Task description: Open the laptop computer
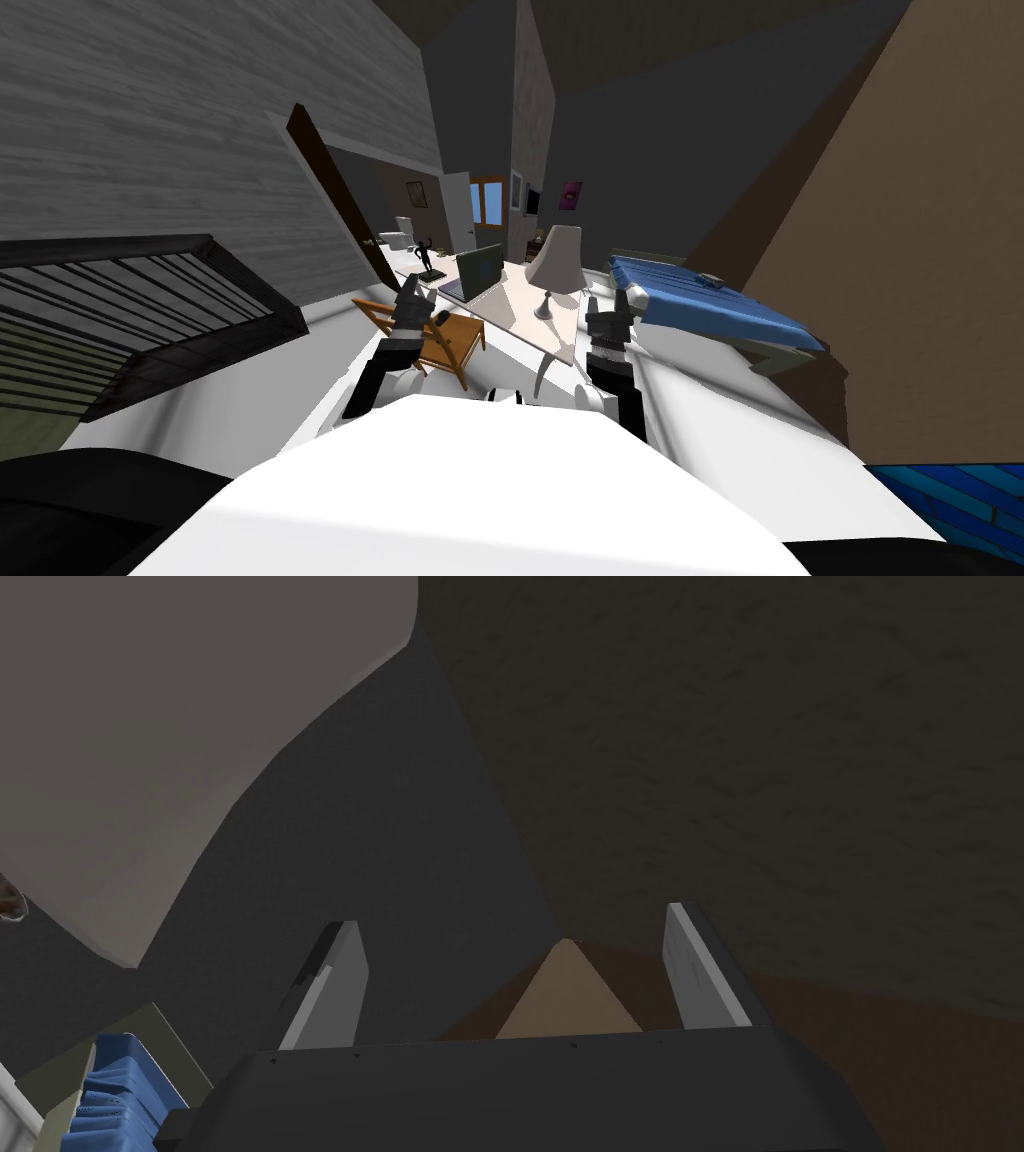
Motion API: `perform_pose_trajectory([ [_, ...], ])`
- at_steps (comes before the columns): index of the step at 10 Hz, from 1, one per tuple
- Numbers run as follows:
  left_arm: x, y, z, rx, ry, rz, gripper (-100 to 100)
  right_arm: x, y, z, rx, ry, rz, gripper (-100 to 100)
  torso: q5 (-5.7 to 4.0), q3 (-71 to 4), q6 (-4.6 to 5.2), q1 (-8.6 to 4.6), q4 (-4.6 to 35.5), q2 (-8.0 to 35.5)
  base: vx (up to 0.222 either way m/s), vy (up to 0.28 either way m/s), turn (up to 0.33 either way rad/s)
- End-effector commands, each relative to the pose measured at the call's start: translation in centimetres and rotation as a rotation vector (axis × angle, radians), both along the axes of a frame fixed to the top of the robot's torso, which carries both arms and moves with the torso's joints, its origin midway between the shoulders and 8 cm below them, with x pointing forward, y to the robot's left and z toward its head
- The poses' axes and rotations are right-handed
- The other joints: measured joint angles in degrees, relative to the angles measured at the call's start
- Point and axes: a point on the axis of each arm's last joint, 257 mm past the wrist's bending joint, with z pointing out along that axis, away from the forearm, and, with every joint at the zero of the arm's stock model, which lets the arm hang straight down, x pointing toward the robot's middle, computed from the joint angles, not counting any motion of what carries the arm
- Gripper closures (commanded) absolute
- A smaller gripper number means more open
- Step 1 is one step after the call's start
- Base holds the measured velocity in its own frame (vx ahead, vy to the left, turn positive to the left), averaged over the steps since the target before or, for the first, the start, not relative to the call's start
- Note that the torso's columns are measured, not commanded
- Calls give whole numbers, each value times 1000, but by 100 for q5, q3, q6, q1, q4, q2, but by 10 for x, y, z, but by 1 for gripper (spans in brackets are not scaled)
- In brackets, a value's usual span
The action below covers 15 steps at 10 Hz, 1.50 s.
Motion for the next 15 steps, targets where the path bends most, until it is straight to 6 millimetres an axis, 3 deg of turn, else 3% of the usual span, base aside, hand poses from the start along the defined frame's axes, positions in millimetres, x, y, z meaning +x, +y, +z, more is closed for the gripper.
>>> perform_pose_trajectory([
  [1,10,15,-9,21,64,15,-100,0,0,0,0,0,0,0,1,-2,1,0,1,-1,-24,-62,-41],
  [8,29,45,-33,43,212,54,-100,0,0,0,0,0,0,0,-1,0,1,-7,2,3,-24,-47,-29],
  [13,41,83,-46,68,324,104,-100,0,0,0,0,0,0,0,0,0,0,-1,2,2,-21,-52,-48],
  [15,43,85,-56,62,364,110,-100,0,0,0,0,0,0,0,0,0,0,-2,2,2,-12,-31,-17],
])
